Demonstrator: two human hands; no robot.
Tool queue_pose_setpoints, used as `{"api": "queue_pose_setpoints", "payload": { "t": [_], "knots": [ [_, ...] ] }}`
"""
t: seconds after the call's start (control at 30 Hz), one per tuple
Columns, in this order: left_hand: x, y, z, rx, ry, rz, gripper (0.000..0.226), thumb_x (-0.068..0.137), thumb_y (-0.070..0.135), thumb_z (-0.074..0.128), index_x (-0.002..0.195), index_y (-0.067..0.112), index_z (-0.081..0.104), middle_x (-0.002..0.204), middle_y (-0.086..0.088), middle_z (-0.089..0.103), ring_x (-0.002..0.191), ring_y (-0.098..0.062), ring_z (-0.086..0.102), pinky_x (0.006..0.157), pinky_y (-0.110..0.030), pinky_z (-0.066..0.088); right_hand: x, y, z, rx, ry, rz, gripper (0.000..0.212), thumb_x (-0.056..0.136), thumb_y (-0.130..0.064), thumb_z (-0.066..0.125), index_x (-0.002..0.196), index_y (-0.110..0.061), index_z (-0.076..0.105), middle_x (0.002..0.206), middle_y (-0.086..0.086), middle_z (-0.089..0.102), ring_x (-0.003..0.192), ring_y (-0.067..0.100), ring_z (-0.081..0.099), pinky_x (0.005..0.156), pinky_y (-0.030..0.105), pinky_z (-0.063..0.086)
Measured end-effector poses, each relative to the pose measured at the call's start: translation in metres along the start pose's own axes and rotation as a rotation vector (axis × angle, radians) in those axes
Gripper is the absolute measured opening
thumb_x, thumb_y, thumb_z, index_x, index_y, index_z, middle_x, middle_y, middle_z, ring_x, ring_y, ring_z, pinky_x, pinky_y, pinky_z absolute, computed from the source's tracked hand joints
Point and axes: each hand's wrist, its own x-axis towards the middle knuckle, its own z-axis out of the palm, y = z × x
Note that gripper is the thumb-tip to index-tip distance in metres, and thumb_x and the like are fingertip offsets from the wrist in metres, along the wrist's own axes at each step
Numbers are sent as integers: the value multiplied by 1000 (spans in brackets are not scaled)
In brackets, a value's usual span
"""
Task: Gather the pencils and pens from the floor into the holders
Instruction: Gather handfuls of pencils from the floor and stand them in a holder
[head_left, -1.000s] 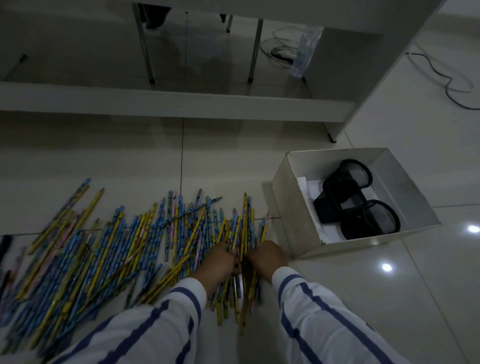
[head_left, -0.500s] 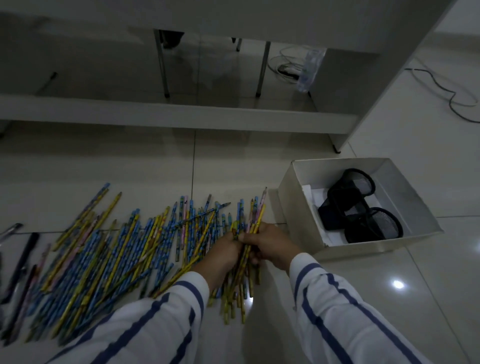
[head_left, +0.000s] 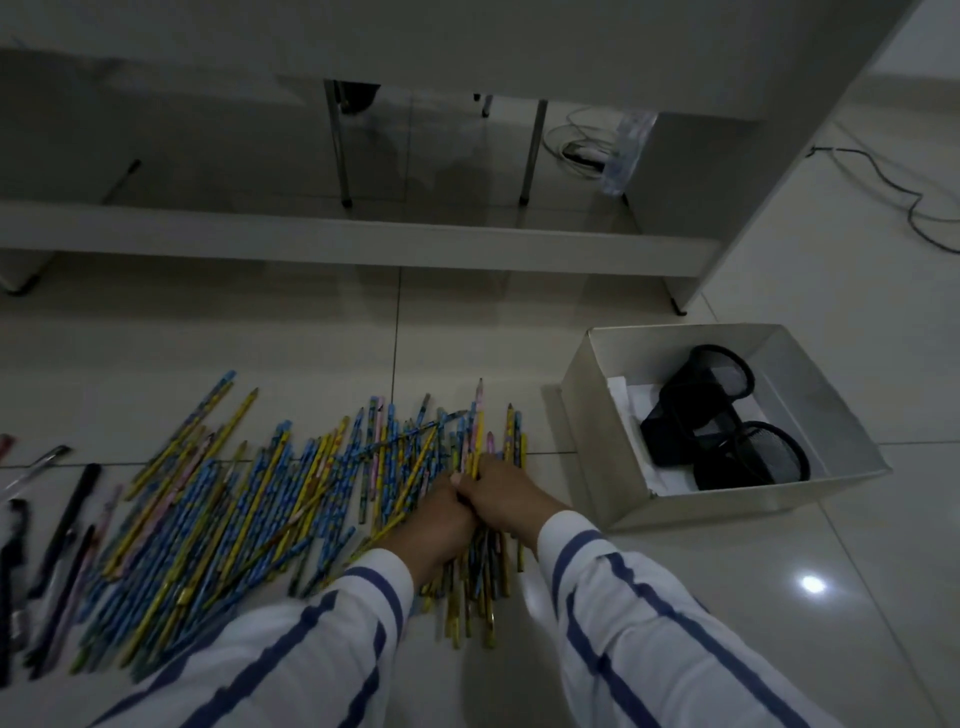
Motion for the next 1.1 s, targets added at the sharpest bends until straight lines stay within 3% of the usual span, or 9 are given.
{"api": "queue_pose_setpoints", "payload": {
  "t": [0.1,0.17,0.27,0.33,0.4,0.57,0.73,0.9,1.1],
  "knots": [
    [3,-3,4,-52,50,5,30,98,7,43,128,10,44,114,-21,60,98,-30,62,67,-27,52,0,12,-2,59,-65,-32,41,97,-45,43,114,-10,57,133,17,53,120,30,52,92,31,41],
    [10,-10,4,-89,45,-44,44,98,13,45,139,13,30,119,-18,58,97,-26,60,67,-26,51,3,21,-7,199,7,12,42,94,-45,49,100,-7,67,114,14,64,107,28,59,89,31,44],
    [23,-18,4,-89,65,-113,73,95,23,50,151,13,4,145,-16,40,124,-33,50,101,-42,47,15,42,-9,119,242,176,36,92,-40,53,68,-13,54,73,5,56,73,23,56,69,26,42],
    [26,-19,3,-95,70,-126,75,95,24,50,151,14,1,150,-14,33,127,-34,47,105,-45,43,16,48,-3,64,232,284,29,86,-39,59,90,-10,59,93,7,61,86,26,61,68,25,41],
    [29,-20,3,-75,69,-136,75,95,25,49,151,14,1,151,-14,32,129,-33,45,107,-45,41,18,50,7,66,187,336,54,79,-43,66,119,-9,51,121,12,53,106,28,58,75,27,43],
    [36,-26,3,-54,40,-183,80,95,27,51,151,13,-4,151,-16,33,132,-33,42,109,-44,40,22,45,22,128,248,341,64,78,-34,72,126,-8,38,131,14,41,113,30,54,84,29,45],
    [46,-35,3,-82,27,-195,78,94,24,54,152,13,3,148,-19,35,128,-36,46,104,-45,44,39,38,25,158,274,396,47,77,-22,68,115,-3,47,123,17,54,108,30,59,84,32,50],
    [50,-37,0,-104,4,-205,72,94,24,53,151,12,10,147,-17,37,124,-34,49,99,-36,48,48,37,22,48,172,378,19,82,-21,62,71,-7,56,77,7,59,74,22,55,46,20,38],
    [50,-39,-4,-230,-13,-185,64,94,23,52,148,13,19,128,-20,54,77,-24,60,61,-28,49,42,40,15,78,134,356,17,84,-19,57,86,-4,65,93,14,64,82,26,58,61,23,44]
  ]
}}
